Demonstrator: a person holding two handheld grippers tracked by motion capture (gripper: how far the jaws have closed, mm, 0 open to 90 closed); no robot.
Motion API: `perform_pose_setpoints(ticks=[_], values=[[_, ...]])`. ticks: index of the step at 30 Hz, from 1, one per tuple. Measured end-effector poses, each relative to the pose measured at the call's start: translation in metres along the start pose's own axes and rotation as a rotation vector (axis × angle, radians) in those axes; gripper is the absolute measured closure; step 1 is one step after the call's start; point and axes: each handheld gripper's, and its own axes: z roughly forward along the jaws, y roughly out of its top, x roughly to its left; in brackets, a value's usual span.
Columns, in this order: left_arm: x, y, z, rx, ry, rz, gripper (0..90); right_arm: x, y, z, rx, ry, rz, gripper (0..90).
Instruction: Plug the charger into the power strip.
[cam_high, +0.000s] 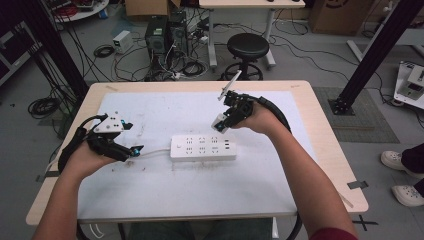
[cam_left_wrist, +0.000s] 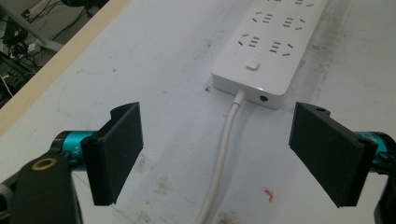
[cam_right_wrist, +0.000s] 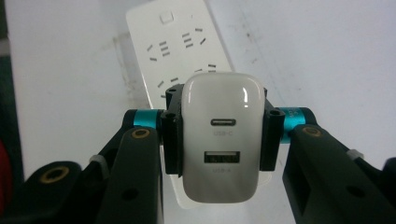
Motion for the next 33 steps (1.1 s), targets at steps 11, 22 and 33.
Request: perform_pose_setpoints(ticks=[11,22,33], values=[[-0.005,-0.007,0.008,0.012,-0.018,-0.004,17.6,-0.004,0.015,0.036,0.175,-0.003,-0.123,63.3],[-0.006,-0.008,0.007,0.016,-0.015,-0.004,17.6,-0.002,0.022,0.055,0.263,-0.003,-0.186,63.3],[-0.005,-0.007,0.007,0.017,-0.014,-0.003,17.7,-0.001,0.025,0.056,0.312,-0.021,-0.211,63.3]])
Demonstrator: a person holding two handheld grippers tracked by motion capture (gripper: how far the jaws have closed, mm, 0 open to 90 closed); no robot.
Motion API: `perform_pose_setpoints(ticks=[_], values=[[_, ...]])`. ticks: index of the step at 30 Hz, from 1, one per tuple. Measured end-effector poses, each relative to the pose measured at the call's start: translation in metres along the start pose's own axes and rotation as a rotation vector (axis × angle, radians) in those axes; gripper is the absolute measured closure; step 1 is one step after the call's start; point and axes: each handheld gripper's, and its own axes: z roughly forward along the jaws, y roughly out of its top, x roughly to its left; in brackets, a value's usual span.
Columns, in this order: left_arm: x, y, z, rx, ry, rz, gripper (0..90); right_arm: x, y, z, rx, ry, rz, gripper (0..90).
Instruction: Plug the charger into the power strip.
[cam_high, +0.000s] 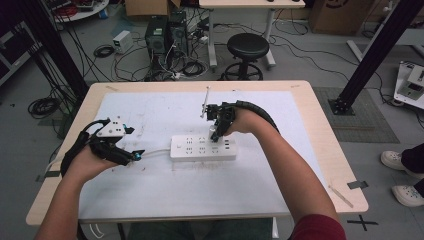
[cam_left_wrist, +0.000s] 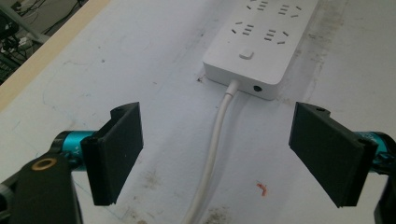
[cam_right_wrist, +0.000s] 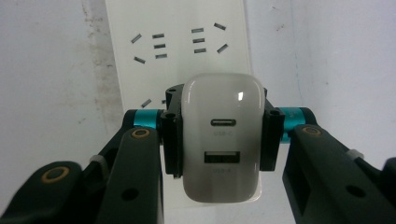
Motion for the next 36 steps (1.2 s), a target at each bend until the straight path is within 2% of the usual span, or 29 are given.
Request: perform_pose_setpoints(ticks=[1,4,6,10,11,17,19,21,22,25,26,30,36], values=[[0.000,0.000,0.002,-0.001,0.001,-0.005,17.7,0.003,0.003,0.004,0.012,-0.006,-0.036,63.4],[0.000,0.000,0.002,0.005,-0.002,0.002,17.7,0.005,0.007,0.005,0.035,-0.021,-0.048,63.5],[-0.001,0.001,0.003,-0.005,0.001,-0.008,17.7,0.008,0.009,0.006,0.040,-0.034,-0.073,63.6],[-0.001,0.002,0.004,-0.002,-0.002,-0.001,17.7,0.009,0.009,0.010,0.062,-0.042,-0.078,63.7],[-0.002,0.002,0.005,-0.011,-0.004,-0.012,17.7,0.005,0.010,0.014,0.071,-0.029,-0.082,63.7],[-0.001,0.004,0.005,0.001,-0.008,0.001,17.7,0.005,0.011,0.014,0.069,-0.028,-0.076,63.8],[-0.001,0.006,0.006,-0.007,-0.007,-0.003,17.7,0.014,0.014,0.015,0.093,-0.072,-0.111,63.8],[-0.001,0.006,0.006,-0.007,-0.007,-0.003,17.6,0.013,0.014,0.015,0.092,-0.070,-0.106,63.8],[-0.001,0.009,0.008,0.001,-0.010,0.007,17.6,0.006,0.013,0.016,0.080,-0.031,-0.073,63.8],[-0.001,0.009,0.008,-0.003,-0.008,0.003,17.6,0.005,0.014,0.017,0.081,-0.031,-0.079,63.8],[-0.002,0.009,0.008,0.002,-0.008,0.010,17.6,0.009,0.014,0.019,0.092,-0.050,-0.080,63.9],[-0.002,0.009,0.008,0.003,-0.006,0.007,17.7,0.006,0.014,0.019,0.092,-0.031,-0.077,63.9],[-0.002,0.008,0.007,-0.002,-0.007,0.001,17.7,0.007,0.013,0.019,0.088,-0.034,-0.066,63.3]])
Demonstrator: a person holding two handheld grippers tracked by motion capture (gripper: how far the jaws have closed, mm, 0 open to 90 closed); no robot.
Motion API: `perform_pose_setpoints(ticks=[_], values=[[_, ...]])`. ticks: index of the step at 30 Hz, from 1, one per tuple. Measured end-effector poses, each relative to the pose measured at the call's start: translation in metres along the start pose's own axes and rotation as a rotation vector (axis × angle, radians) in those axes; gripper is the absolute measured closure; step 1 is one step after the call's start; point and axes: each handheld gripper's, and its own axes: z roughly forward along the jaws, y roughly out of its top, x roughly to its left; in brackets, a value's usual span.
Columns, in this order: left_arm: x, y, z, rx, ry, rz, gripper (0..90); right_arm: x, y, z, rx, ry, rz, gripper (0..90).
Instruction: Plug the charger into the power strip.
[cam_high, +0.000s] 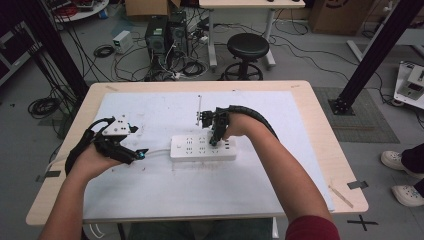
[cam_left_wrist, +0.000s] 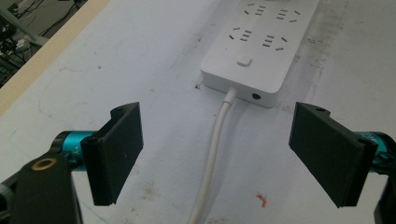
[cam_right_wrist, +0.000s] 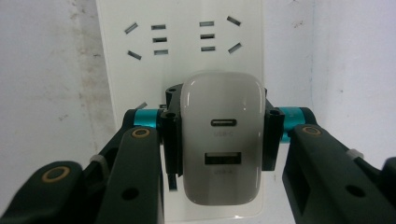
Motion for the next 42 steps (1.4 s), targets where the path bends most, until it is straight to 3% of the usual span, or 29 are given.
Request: perform_pose_setpoints(ticks=[4,5,6,7,13,18,19,22,23,27,28,29,33,35,42], values=[[0.003,-0.001,-0.003,-0.001,-0.004,0.010,17.7,0.000,-0.001,-0.001,-0.013,0.000,0.006,60.6],[0.004,-0.001,-0.002,-0.005,-0.005,0.004,17.7,-0.002,-0.010,-0.011,-0.125,0.004,0.068,48.4],[0.004,-0.001,-0.002,-0.005,-0.005,0.004,17.7,-0.002,-0.010,-0.011,-0.125,0.004,0.068,48.4],[0.006,0.000,-0.002,-0.012,-0.006,0.004,17.6,0.000,-0.022,-0.024,-0.224,-0.001,0.145,36.0],[0.012,-0.001,-0.003,-0.040,-0.005,-0.001,17.7,0.013,-0.050,-0.040,-0.382,-0.012,0.221,29.4],[0.015,-0.001,-0.005,-0.065,-0.006,-0.006,17.7,0.022,-0.065,-0.047,-0.447,-0.027,0.245,28.6],[0.015,-0.001,-0.008,-0.081,-0.007,-0.004,17.7,0.034,-0.081,-0.055,-0.532,-0.048,0.278,27.5],[0.015,-0.001,-0.008,-0.081,-0.007,-0.004,17.6,0.038,-0.086,-0.058,-0.561,-0.052,0.289,26.4],[0.013,0.002,-0.011,-0.113,-0.013,0.005,17.6,0.047,-0.102,-0.065,-0.650,-0.071,0.321,25.2],[0.012,0.006,-0.013,-0.128,-0.016,0.019,17.6,0.060,-0.123,-0.070,-0.749,-0.084,0.356,24.1],[0.012,0.006,-0.013,-0.128,-0.016,0.019,17.7,0.060,-0.123,-0.070,-0.749,-0.084,0.356,24.1],[0.012,0.008,-0.015,-0.140,-0.019,0.024,17.6,0.069,-0.140,-0.071,-0.800,-0.113,0.386,21.5],[0.012,0.010,-0.016,-0.152,-0.019,0.025,17.6,0.072,-0.145,-0.071,-0.820,-0.109,0.394,20.9],[0.014,0.012,-0.018,-0.164,-0.017,0.030,17.6,0.080,-0.160,-0.070,-0.860,-0.130,0.407,20.9],[0.016,0.012,-0.019,-0.177,-0.013,0.021,17.6,0.080,-0.164,-0.072,-0.866,-0.145,0.422,20.9]])
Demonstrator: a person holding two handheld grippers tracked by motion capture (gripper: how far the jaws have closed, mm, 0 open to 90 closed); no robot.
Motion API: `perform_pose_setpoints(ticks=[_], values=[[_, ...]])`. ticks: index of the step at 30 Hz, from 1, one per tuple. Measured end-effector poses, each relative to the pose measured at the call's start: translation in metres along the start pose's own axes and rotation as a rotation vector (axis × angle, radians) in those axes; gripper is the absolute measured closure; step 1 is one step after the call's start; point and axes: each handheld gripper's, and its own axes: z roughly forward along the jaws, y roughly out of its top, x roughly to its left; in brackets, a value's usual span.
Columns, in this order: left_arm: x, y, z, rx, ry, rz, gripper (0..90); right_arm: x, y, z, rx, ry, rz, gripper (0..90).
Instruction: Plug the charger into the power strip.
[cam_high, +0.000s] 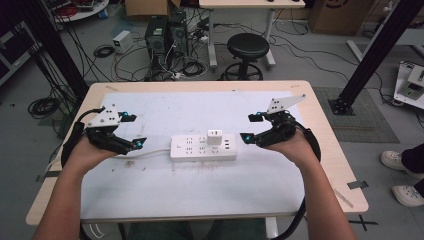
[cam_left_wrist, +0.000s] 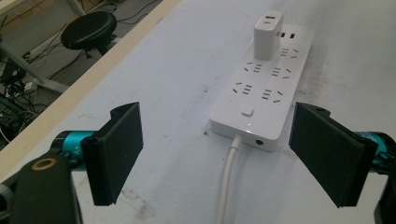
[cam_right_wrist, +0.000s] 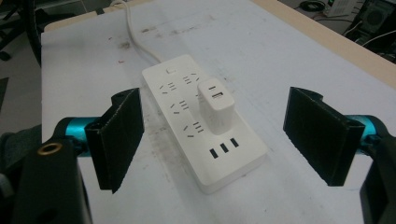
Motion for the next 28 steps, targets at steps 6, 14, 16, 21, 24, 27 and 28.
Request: perform_pose_setpoints(ticks=[6,14,16,21,24,27,28], values=[[0.000,-0.001,0.000,-0.002,-0.001,-0.008,17.6,-0.002,-0.001,0.000,0.005,-0.004,0.009,20.9],[0.002,-0.001,0.003,0.012,0.001,-0.011,17.7,-0.004,-0.002,-0.002,-0.009,-0.010,0.018,20.9],[0.002,-0.001,0.004,0.013,0.003,-0.010,17.6,-0.004,-0.003,-0.002,-0.005,-0.012,0.020,20.9],[0.004,-0.001,0.005,0.015,0.004,-0.011,17.7,-0.005,-0.003,-0.003,-0.007,-0.017,0.024,20.9],[0.005,-0.002,0.007,0.015,0.002,-0.015,17.6,-0.006,-0.003,-0.002,-0.004,-0.019,0.024,20.9],[0.006,-0.002,0.009,0.015,-0.001,-0.017,17.6,-0.007,-0.002,-0.001,-0.011,-0.018,0.026,20.9],[0.007,-0.003,0.010,0.021,-0.001,-0.014,17.6,-0.007,-0.002,-0.001,-0.013,-0.023,0.024,20.9]])
